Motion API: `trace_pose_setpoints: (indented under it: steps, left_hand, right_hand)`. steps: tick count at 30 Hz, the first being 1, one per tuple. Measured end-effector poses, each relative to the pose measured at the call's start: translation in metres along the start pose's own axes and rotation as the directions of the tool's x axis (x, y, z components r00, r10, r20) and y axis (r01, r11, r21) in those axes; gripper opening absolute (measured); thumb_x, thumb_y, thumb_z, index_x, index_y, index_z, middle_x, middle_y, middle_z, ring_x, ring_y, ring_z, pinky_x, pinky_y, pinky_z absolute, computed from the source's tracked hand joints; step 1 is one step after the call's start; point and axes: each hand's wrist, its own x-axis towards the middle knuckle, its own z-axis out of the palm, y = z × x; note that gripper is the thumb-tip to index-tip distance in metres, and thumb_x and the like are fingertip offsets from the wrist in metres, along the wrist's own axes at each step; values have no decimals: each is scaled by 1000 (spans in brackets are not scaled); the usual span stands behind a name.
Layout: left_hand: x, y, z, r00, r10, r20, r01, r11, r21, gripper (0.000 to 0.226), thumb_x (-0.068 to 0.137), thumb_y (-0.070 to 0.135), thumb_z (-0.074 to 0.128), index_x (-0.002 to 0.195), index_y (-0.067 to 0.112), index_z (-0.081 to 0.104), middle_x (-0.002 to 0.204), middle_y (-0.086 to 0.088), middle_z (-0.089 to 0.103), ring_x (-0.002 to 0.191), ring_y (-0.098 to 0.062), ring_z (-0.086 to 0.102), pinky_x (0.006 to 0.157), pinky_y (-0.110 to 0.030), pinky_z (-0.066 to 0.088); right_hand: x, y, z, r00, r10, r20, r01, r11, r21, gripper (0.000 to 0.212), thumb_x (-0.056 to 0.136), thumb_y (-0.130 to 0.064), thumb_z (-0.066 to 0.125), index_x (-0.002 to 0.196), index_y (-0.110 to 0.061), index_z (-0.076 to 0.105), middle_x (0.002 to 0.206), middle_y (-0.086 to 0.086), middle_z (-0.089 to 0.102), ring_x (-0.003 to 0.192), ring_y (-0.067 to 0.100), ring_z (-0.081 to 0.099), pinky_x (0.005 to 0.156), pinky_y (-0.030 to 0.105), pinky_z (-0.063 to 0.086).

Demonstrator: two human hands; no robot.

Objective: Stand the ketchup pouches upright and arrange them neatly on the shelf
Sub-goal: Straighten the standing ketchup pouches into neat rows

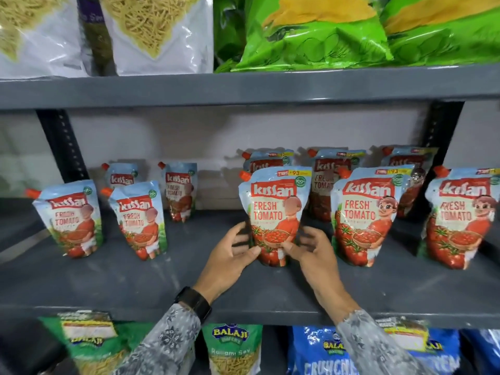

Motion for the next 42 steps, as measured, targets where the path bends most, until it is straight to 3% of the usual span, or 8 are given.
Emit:
trace_pose_setpoints:
  steps: [4, 10, 15, 18, 20, 31, 36, 42]
  left_hand:
    - [-25, -10, -53, 988, 73, -139, -68, 997, 41, 60, 76, 54, 78, 133, 51, 58, 121, 17, 70, 104, 1, 72, 78, -15, 57]
    - [-52, -29, -180, 779, 84, -621, -63, 996, 55, 29, 83, 14, 72, 92, 40, 63, 88, 5, 71, 81, -16, 67, 76, -36, 54]
    - [-36, -33, -253, 909, -50, -414, 81, 995, 57, 60, 87, 13, 79, 131, 30, 42, 108, 9, 59, 94, -9, 62, 77, -23, 49]
    - [-22, -31, -272, 988, -32, -154, 33, 999, 9, 60, 88, 3, 75, 129, 34, 45, 115, 14, 65, 100, -1, 66, 76, -16, 55]
    - [-17, -34, -276, 997, -12, -78, 13, 1000, 13, 59, 89, -3, 72, 131, 32, 50, 119, 8, 70, 104, -5, 68, 77, -13, 56]
    - [-8, -42, -249, 997, 70, -30, -71, 997, -8, 52, 91, -4, 68, 132, 24, 51, 118, 3, 69, 89, 10, 70, 73, -9, 53]
    - [-9, -45, -256, 999, 35, -16, -34, 998, 47, 64, 90, 12, 74, 146, 25, 46, 129, -7, 67, 111, -15, 68, 89, -24, 57]
    - [-42, -62, -318, 990, 0, -141, 6, 999, 40, 52, 88, 24, 78, 137, 29, 60, 120, 6, 71, 103, -4, 72, 80, -17, 56]
  right_hand:
    - [-22, 1, 12, 988, -47, -146, 53, 998, 38, 26, 83, -18, 85, 93, -29, 62, 84, 6, 67, 78, 22, 67, 75, 43, 54]
    - [-36, -16, 133, 972, -33, 233, 33, 999, 5, 23, 85, -1, 80, 91, -19, 67, 73, 1, 62, 62, 10, 62, 55, 32, 57]
    - [-29, -36, 251, 913, -69, 403, 128, 984, -123, 60, 76, -14, 91, 125, -26, 57, 99, -10, 63, 88, 10, 66, 82, 30, 59]
    - [-26, -35, 290, 912, -101, 397, 148, 985, -89, 61, 72, -10, 91, 109, -40, 55, 101, -18, 70, 94, 2, 71, 78, 16, 56]
    - [-24, -27, 303, 938, -109, 330, 152, 982, -109, 57, 72, -9, 90, 106, -41, 57, 105, -16, 75, 100, 4, 72, 88, 25, 58]
    - [-27, -8, 288, 987, -103, 126, 116, 988, -101, 43, 80, -4, 82, 101, -34, 59, 101, -6, 78, 95, 7, 75, 94, 42, 62]
    - [-35, -6, 284, 989, -96, 112, 103, 993, -58, 49, 79, -9, 86, 114, -30, 61, 108, -4, 77, 101, 12, 74, 95, 42, 62]
    - [-70, -11, 284, 982, -109, -155, 119, 991, 60, 30, 83, -12, 83, 101, -27, 64, 85, -1, 66, 78, 17, 65, 72, 34, 56]
